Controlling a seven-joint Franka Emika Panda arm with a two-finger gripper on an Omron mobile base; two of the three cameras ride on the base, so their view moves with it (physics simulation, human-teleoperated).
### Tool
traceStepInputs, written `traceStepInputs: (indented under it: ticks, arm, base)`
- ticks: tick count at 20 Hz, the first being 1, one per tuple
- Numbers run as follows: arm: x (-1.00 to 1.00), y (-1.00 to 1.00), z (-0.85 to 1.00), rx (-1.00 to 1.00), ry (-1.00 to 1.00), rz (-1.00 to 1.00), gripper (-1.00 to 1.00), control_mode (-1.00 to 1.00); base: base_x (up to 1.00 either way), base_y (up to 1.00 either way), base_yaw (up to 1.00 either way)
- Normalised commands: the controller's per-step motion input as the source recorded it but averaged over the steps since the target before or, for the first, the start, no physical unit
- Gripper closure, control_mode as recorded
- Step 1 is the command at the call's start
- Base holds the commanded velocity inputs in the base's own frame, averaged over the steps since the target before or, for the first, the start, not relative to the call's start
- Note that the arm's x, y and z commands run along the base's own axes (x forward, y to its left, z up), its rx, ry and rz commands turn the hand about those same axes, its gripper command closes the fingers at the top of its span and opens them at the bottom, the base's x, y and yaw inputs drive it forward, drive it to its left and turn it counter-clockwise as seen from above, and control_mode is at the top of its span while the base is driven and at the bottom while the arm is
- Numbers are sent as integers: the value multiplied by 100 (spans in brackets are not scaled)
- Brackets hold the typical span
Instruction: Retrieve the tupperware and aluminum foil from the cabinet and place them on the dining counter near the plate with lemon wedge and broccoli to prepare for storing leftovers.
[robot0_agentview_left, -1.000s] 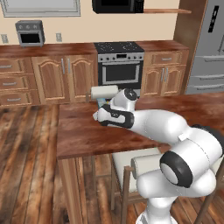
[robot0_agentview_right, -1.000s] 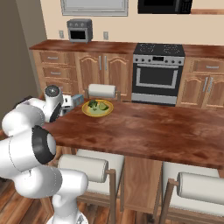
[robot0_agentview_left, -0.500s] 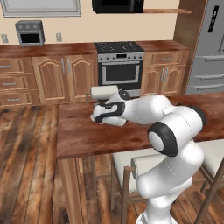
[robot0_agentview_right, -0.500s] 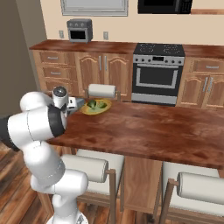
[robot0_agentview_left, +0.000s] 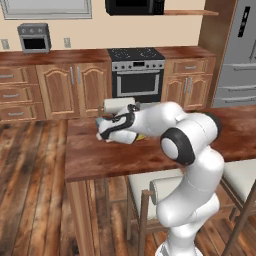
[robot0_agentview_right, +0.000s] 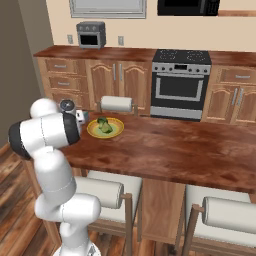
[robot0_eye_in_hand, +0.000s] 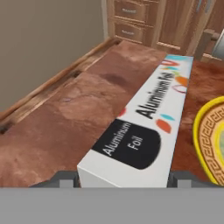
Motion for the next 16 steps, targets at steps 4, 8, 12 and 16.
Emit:
traceStepInputs:
  ticks: [4,8,12,16]
  arm:
    - [28,0,-6,0,-1,4,100,-100]
    - [37,-18,-30,0,0,0,100,-100]
    - [28,-5,-48,0,0,0,-100,-100]
    - [16,6,-20,-2,-1,0,-100,-100]
  base:
    - [0,0,0]
    - [0,0,0]
    - [0,0,0]
    - [0,0,0]
